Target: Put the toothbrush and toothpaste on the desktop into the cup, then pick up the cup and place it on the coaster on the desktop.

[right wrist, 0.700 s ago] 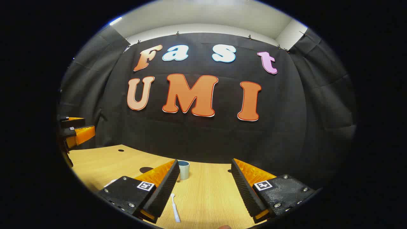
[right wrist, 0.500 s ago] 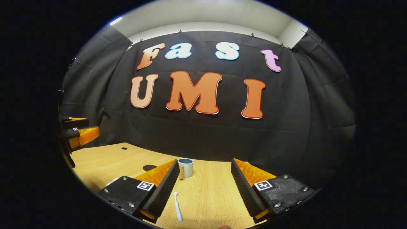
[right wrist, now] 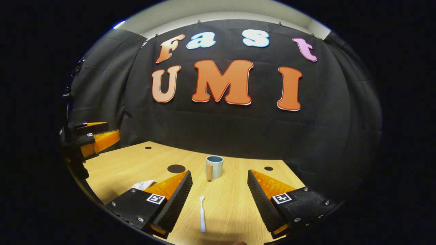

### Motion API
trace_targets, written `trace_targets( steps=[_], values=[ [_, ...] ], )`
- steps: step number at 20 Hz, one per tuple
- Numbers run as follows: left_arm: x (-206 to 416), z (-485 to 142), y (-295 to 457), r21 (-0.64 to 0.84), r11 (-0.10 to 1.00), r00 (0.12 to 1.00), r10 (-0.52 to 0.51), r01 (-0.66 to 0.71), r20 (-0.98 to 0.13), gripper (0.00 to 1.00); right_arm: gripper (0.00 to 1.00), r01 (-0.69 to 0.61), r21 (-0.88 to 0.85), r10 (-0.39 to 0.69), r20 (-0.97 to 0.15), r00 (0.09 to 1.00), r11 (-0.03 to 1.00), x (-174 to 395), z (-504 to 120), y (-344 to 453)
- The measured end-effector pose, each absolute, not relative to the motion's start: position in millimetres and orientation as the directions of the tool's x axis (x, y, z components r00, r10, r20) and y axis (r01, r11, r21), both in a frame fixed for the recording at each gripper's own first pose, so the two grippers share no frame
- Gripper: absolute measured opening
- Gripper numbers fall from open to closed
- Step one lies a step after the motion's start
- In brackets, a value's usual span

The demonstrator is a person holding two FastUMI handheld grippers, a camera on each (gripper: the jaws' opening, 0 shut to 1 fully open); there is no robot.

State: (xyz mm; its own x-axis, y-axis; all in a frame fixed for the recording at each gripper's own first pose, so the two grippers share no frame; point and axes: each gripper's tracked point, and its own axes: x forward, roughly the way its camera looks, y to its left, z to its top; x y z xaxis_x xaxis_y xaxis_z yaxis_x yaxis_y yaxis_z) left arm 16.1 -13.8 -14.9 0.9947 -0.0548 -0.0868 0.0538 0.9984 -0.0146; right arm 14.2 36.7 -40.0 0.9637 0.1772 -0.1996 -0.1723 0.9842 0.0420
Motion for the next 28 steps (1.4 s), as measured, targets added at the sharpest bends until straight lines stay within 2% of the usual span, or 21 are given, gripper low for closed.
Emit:
trace_targets(
  steps=[5,14,20,23,28],
  values=[
    [29,-23,-24,-0.033,0.996,0.985,-0.092,0.088,-0.145,1.0,0.98,-0.195,0.054,0.202,-0.232,0.952,0.979,22,-36,38],
    [46,-96,-23,-0.12,0.989,0.892,-0.135,0.091,-0.432,1.0,0.98,-0.233,0.11,0.258,-0.425,0.868,0.966,31,-73,57],
    [39,-151,-19,-0.127,0.987,0.776,-0.155,0.097,-0.611,0.99,0.96,-0.248,0.162,0.295,-0.581,0.759,0.955,30,-112,76],
    [35,-174,-24,-0.132,0.984,0.703,-0.179,0.122,-0.689,1.0,0.96,-0.266,0.224,0.347,-0.656,0.67,0.937,24,-127,90],
    [25,-200,-34,-0.176,0.974,0.577,-0.225,0.141,-0.785,1.0,0.92,-0.255,0.207,0.323,-0.73,0.603,0.944,23,-144,88]
  ],
)
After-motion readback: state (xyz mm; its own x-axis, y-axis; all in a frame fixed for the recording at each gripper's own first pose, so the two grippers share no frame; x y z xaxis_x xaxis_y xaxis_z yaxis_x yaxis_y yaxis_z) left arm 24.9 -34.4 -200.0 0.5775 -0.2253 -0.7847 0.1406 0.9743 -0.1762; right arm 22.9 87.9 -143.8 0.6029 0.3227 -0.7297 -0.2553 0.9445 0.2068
